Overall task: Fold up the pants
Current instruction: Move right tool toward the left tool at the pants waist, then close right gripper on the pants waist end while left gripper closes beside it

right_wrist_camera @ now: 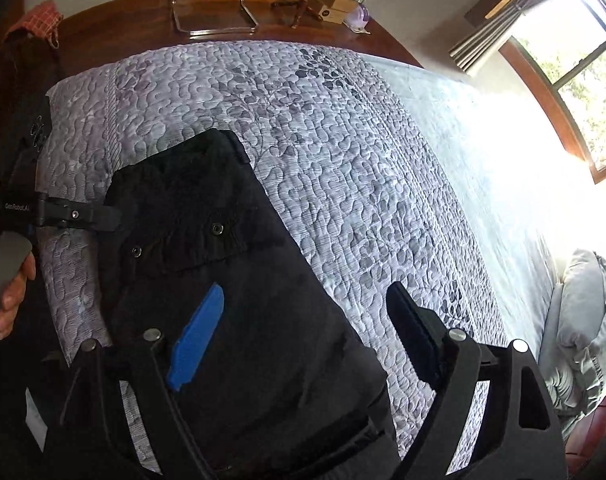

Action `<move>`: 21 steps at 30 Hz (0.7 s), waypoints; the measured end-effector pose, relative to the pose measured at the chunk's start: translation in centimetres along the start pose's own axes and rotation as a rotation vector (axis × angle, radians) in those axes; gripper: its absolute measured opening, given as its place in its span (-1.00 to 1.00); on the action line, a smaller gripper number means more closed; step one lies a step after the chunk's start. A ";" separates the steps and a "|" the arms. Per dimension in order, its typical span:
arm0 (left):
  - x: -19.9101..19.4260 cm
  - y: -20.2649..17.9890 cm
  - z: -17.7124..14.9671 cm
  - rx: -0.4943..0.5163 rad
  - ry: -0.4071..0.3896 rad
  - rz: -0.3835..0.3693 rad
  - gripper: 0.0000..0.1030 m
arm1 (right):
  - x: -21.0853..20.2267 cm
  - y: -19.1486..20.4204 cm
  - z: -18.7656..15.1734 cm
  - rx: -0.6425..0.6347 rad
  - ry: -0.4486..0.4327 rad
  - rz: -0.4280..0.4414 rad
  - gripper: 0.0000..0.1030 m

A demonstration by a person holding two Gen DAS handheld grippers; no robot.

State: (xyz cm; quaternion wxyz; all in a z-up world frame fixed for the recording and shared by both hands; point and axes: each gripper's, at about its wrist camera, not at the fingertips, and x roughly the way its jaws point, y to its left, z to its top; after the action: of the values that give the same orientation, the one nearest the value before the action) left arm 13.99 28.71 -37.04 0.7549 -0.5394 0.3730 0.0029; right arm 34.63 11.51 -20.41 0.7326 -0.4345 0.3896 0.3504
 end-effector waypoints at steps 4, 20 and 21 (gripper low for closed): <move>-0.3 0.0 0.0 -0.018 -0.011 -0.003 0.92 | 1.7 0.1 1.1 -0.051 0.009 0.010 0.64; -1.1 1.2 -0.8 -0.154 -0.094 -0.022 0.90 | 11.2 -1.5 11.6 -0.124 0.225 0.742 0.76; -1.1 1.2 -0.8 -0.164 -0.094 -0.015 0.90 | 11.8 -1.4 12.3 -0.130 0.240 0.778 0.76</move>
State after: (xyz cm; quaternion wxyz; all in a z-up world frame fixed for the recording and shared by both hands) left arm 12.27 28.99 -37.56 0.7249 -0.6016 0.3315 0.0529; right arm 44.45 24.28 -26.33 0.4658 -0.3380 0.5844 0.5721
